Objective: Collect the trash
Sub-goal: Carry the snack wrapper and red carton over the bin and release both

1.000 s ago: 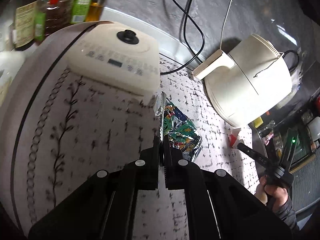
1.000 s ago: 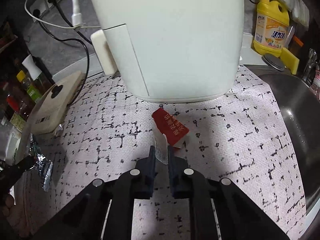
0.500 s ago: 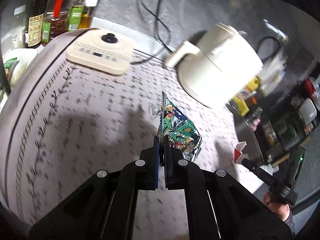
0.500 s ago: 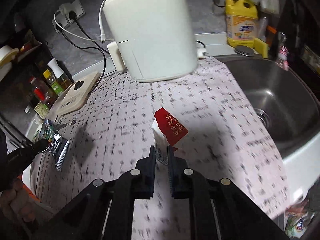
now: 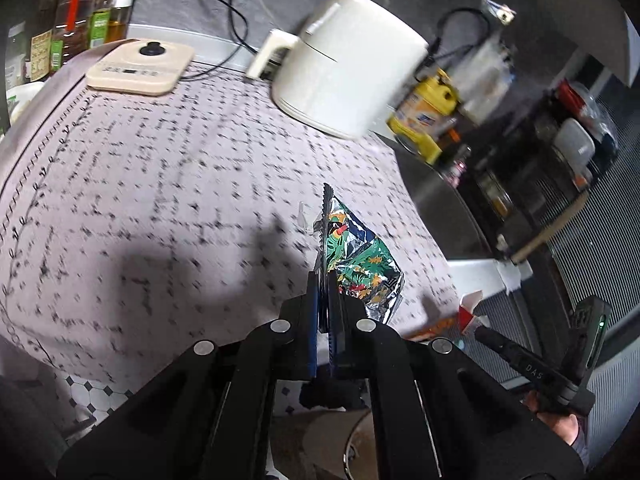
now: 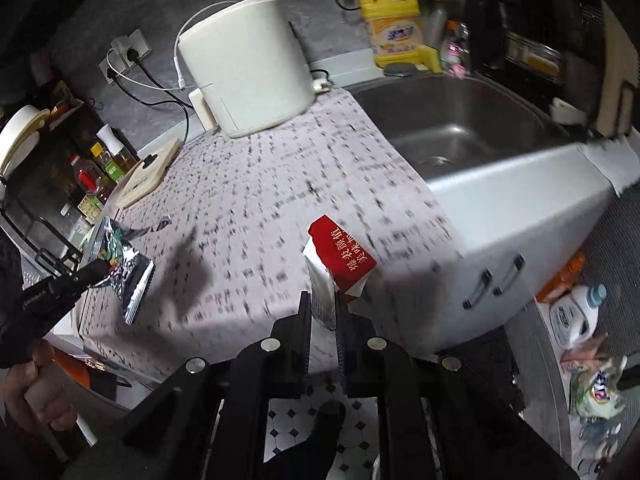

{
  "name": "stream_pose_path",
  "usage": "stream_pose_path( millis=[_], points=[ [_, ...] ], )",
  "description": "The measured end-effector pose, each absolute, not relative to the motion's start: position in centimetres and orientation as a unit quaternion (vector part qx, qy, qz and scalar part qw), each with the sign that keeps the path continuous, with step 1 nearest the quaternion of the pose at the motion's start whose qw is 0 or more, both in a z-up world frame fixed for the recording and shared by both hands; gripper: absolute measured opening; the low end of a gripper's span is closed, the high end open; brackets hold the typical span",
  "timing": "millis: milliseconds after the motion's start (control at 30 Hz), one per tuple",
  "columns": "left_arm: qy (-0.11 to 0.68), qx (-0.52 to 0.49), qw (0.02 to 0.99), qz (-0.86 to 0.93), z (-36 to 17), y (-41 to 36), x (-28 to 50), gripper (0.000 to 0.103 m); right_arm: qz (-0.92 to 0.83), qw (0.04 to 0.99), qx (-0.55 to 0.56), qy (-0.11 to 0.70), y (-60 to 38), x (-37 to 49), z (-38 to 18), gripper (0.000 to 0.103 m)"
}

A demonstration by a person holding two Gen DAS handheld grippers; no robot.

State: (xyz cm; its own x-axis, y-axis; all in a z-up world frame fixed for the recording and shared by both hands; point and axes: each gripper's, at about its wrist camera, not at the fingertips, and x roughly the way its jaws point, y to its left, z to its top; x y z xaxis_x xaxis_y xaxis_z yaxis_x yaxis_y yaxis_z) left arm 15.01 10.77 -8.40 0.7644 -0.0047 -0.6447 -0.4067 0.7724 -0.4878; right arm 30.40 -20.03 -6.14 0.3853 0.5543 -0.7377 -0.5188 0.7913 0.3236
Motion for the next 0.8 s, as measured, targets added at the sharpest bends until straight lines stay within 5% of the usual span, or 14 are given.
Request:
stream_pose_path(
  millis=[600, 733, 800],
  points=[
    [0.411, -0.281, 0.867, -0.01, -13.2, -4.9, 16.0, 0.005, 0.216, 0.831, 0.068, 0.507, -37.2, 22.9, -12.1, 0.015],
    [0.431, -0.266, 0.862, -0.039, -14.2, -8.1, 16.4, 0.005, 0.177, 0.836, 0.09, 0.511, -40.6, 21.7, -13.1, 0.046],
    [0.439, -0.259, 0.859, -0.053, -14.6, -9.5, 16.6, 0.005, 0.163, 0.84, 0.096, 0.508, -42.0, 21.0, -13.2, 0.047]
  ],
)
